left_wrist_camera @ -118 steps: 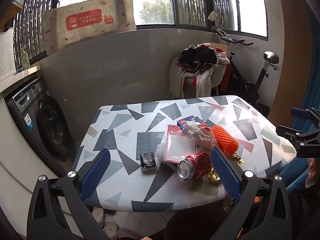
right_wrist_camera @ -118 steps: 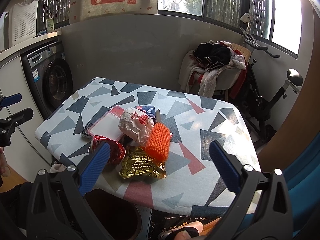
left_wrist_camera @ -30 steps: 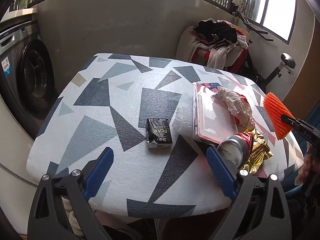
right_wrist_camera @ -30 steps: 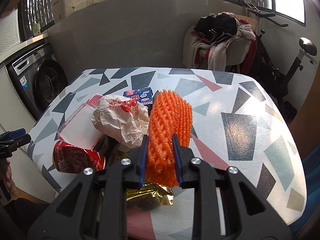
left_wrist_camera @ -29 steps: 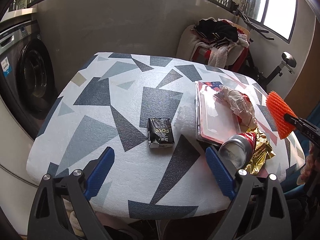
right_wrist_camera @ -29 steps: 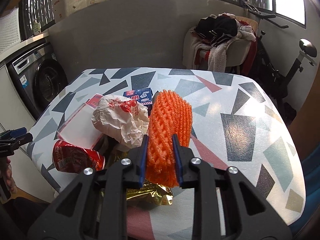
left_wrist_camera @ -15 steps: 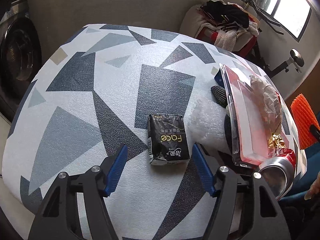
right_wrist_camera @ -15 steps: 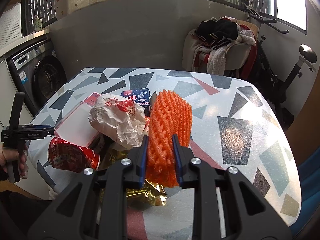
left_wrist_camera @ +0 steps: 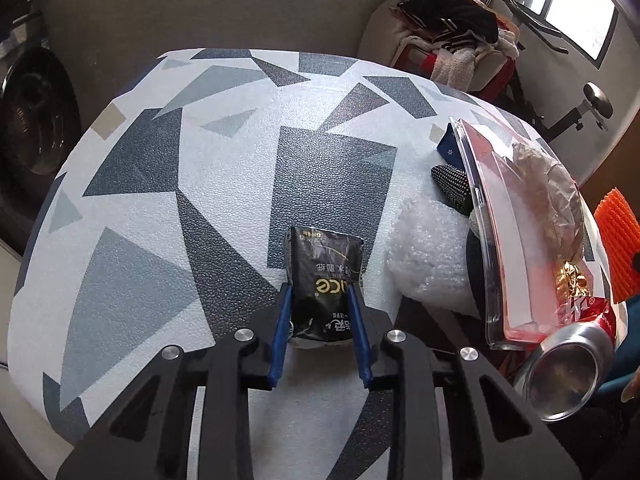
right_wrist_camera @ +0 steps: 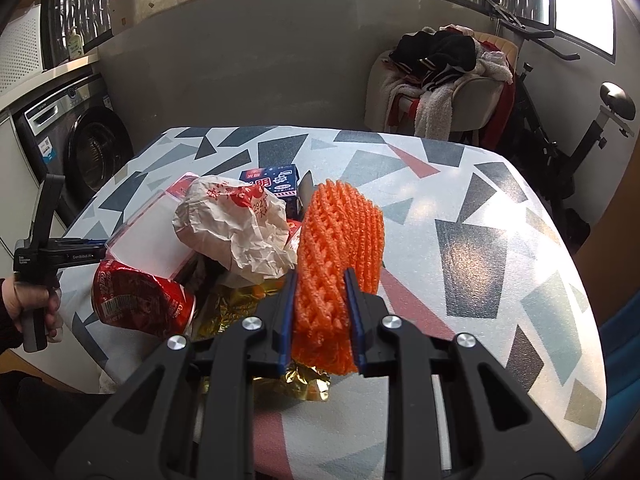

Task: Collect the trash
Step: 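Grasp the black Face packet with the left gripper while the right gripper holds the orange net, then carry the orange net over the bin and open the right gripper while the left drops the packet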

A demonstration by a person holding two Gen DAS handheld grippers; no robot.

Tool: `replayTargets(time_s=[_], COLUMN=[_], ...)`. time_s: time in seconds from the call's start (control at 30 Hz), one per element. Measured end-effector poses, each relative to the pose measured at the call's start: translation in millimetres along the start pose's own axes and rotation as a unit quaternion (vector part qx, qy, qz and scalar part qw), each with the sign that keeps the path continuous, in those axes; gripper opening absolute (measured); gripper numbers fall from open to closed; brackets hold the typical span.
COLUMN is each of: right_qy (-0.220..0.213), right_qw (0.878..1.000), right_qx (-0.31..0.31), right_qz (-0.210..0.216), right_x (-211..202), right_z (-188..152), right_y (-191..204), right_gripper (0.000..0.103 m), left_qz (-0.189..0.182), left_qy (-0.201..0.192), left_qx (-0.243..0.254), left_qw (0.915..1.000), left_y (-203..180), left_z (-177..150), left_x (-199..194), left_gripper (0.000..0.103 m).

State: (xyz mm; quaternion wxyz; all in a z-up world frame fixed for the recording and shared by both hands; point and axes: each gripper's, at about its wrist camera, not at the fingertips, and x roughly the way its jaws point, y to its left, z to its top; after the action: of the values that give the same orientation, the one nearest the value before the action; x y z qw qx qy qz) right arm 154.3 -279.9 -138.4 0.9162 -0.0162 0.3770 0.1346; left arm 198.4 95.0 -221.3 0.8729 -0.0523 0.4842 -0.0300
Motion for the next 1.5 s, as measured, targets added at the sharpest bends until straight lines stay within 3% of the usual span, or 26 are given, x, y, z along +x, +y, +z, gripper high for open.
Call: replayTargets(time_s=[0.3, 0.77, 1.13, 1.3, 1.37, 1.4, 1.5], right_qy=[-0.012, -0.014, -0.009, -0.004, -0.004, -0.004, -0.001], right_qw=[1.0, 0.999, 0.998, 0.998, 0.998, 0.998, 0.997], right_qx=[-0.011, -0.031, -0.046, -0.047, -0.048, -0.049, -0.053], right_qz=[0.015, 0.027, 0.036, 0.041, 0.042, 0.044, 0.051], right_x=[-20.9, -65.6, -84.3, -87.7, -88.7, -89.0, -88.5], right_z=[-6.2, -45.3, -76.4, -83.7, -85.9, -87.0, -92.2], right_y=[12.5, 28.7, 41.8, 45.6, 48.1, 49.9, 57.2], right_gripper=[0.026, 0.026, 0.026, 0.026, 0.026, 0.026, 0.026], left_qz=[-0.01, -0.067, -0.089, -0.092, -0.091, -0.086, -0.07], left_qy=[-0.035, -0.086, -0.054, -0.05, -0.051, -0.059, -0.077], left_qx=[0.017, 0.102, 0.16, 0.168, 0.171, 0.173, 0.175], left_qw=[0.9992, 0.9888, 0.9816, 0.9802, 0.9797, 0.9794, 0.9791], left_y=[-8.2, -74.2, -115.6, -121.8, -123.0, -123.2, -121.9], left_z=[-22.7, -108.5, -159.7, -167.3, -167.6, -168.1, -167.9], left_x=[-58.2, -143.9, -143.9, -143.4, -145.5, -148.2, -156.2], left_gripper=[0.026, 0.026, 0.027, 0.029, 0.052, 0.07, 0.086])
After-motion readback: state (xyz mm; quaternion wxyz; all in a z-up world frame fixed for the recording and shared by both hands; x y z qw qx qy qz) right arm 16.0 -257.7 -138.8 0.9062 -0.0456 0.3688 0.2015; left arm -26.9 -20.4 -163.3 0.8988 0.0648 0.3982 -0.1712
